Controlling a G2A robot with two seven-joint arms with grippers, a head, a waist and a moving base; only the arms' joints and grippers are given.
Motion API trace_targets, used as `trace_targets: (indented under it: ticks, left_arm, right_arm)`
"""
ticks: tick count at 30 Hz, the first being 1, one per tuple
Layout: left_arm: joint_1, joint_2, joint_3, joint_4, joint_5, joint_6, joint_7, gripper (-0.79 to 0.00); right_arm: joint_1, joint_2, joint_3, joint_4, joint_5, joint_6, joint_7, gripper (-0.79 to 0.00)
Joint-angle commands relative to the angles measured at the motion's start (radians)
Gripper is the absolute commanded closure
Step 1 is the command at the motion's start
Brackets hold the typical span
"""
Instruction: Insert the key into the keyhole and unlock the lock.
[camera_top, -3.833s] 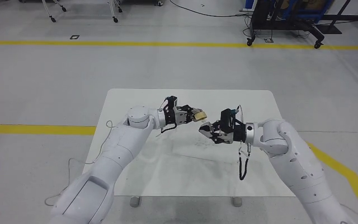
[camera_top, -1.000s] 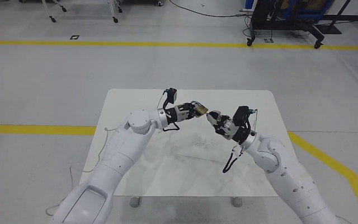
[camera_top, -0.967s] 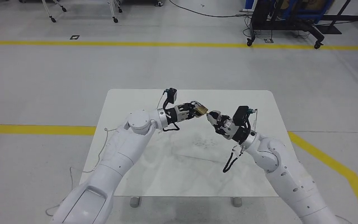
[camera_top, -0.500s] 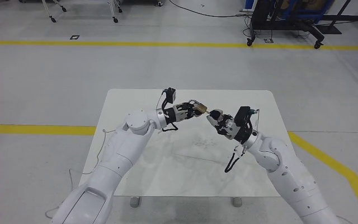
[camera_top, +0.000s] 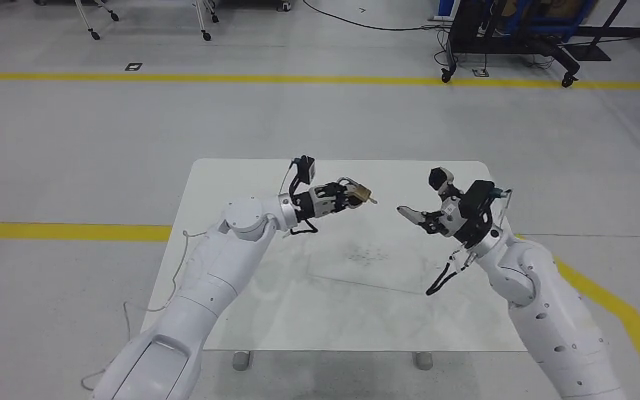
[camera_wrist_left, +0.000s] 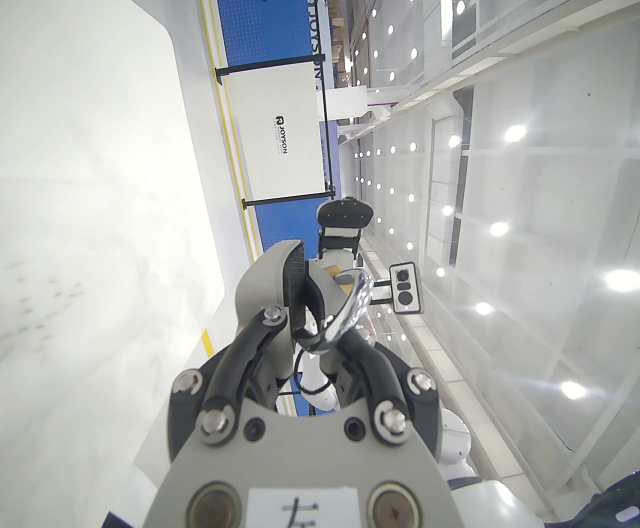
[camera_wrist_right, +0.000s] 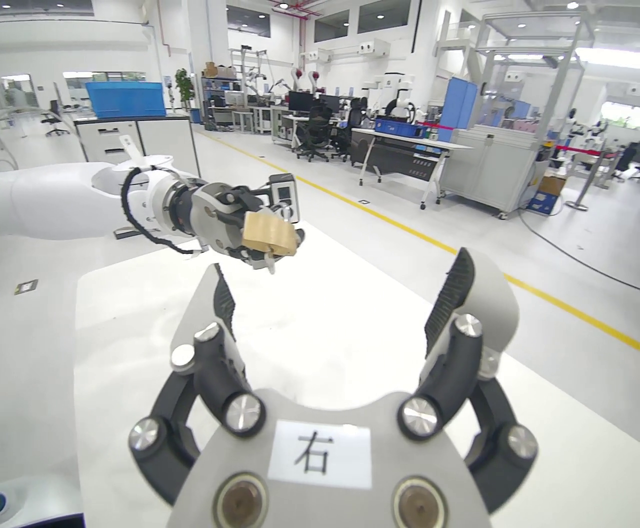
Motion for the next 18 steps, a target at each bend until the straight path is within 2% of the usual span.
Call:
trace_targets:
  ticks: [1,12,18]
  left_arm:
    - [-0.002,0.000,0.008,-0.003,0.016,-0.003,-0.014,0.000]
    - [-0.001,0.000,0.016,-0.008,0.031,-0.025,-0.037,0.000]
    - [-0.003,-0.002,0.010,0.005,-0.005,0.003,-0.061,0.000]
  right_arm:
    - [-0.030,0.008,0.067,-0.024,0.005,-0.013,0.013,-0.785]
    - [-0.031,0.008,0.065,-0.026,0.005,-0.013,0.014,-0.785]
    - [-0.006,0.003,0.003,-0.008,0.011,-0.117,0.026,-0.785]
